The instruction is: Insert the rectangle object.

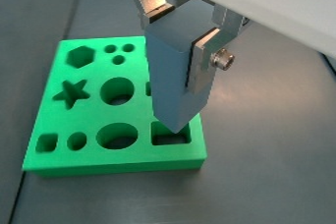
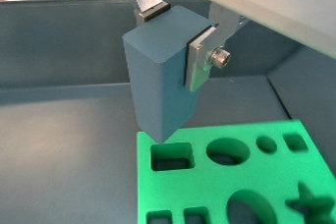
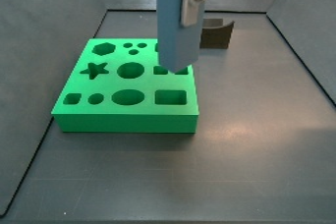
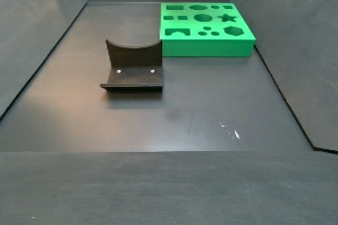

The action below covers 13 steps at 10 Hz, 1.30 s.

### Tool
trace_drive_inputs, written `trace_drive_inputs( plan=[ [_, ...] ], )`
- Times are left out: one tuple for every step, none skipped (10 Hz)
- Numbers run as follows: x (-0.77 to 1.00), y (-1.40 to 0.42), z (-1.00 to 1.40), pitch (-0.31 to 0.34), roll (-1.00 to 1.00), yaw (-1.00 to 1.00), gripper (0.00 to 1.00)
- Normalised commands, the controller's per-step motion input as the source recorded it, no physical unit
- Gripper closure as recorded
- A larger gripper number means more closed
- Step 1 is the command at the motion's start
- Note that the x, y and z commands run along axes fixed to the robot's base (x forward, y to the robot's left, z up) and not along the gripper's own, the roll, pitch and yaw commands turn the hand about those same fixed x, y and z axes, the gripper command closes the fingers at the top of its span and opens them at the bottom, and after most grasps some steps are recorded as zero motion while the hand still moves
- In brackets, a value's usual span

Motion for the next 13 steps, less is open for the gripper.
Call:
trace_drive_inputs(
  plan=[
    [0.0, -0.01, -0.35, 0.0, 0.01, -1.0, 1.0],
    [-0.02, 0.0, -0.25, 0.013, 0.06, -1.0, 1.0],
    [-0.07, 0.0, -0.17, 0.077, 0.09, -1.0, 1.0],
    [-0.07, 0.0, -0.17, 0.077, 0.09, -1.0, 1.0],
    [-0.05, 0.0, -0.19, 0.047, 0.09, -1.0, 1.0],
    [0.0, 0.0, -0.27, 0.0, 0.08, -1.0, 1.0],
    [0.0, 0.0, -0.49, 0.0, 0.05, -1.0, 1.0],
    [0.0, 0.0, -0.56, 0.0, 0.04, -1.0, 1.0],
    [-0.01, 0.0, -0.57, 0.0, 0.04, -1.0, 1.0],
    [0.0, 0.0, -0.62, 0.0, 0.0, -1.0, 1.0],
    [0.0, 0.0, -0.22, 0.041, 0.0, -0.7, 1.0],
    [0.0, 0.0, 0.0, 0.0, 0.0, -0.05, 1.0],
    [0.01, 0.01, 0.0, 0.0, 0.0, 0.03, 1.0]
  ],
)
